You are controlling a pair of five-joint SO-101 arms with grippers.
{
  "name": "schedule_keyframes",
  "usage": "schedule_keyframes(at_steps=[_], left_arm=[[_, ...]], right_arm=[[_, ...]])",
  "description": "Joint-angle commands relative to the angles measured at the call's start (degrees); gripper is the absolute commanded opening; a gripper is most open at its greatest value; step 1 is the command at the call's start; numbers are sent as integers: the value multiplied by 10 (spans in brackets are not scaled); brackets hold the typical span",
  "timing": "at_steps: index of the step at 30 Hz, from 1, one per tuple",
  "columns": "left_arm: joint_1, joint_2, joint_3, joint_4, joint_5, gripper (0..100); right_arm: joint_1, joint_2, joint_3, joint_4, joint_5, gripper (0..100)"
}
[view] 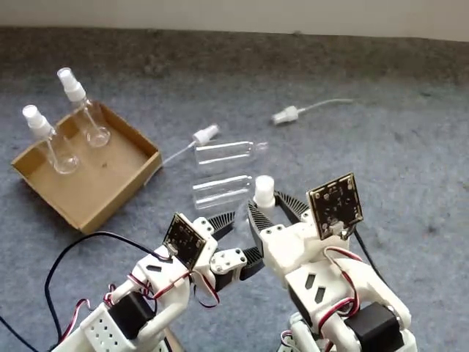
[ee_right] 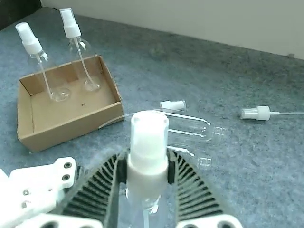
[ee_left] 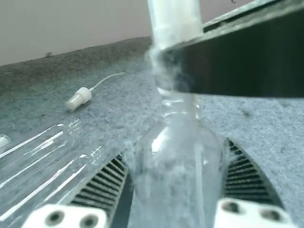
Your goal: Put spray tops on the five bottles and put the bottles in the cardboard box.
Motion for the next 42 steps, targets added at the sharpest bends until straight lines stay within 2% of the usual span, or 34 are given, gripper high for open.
schedule_keyframes(at_steps=[1,4,10,15,21,32,34,36,40,42], left_arm=[[-10,-9,12,-19,4,147],[-10,-9,12,-19,4,147],[-10,-9,12,-19,4,147],[-10,-9,12,-19,4,147],[-11,-9,12,-19,4,148],[-11,-9,12,-19,4,147],[-11,-9,12,-19,4,147],[-11,-9,12,-19,4,147],[-11,-9,12,-19,4,147],[-11,-9,12,-19,4,147]], right_arm=[[-4,-5,-3,11,4,7],[-4,-5,-4,29,5,27],[-3,-5,-7,83,5,164],[7,-5,-9,83,9,164],[89,0,-85,99,45,164],[93,0,-111,118,47,166],[96,0,-111,110,65,166],[128,0,-111,87,81,166],[240,0,-111,11,84,166],[265,1,-107,-7,85,166]])
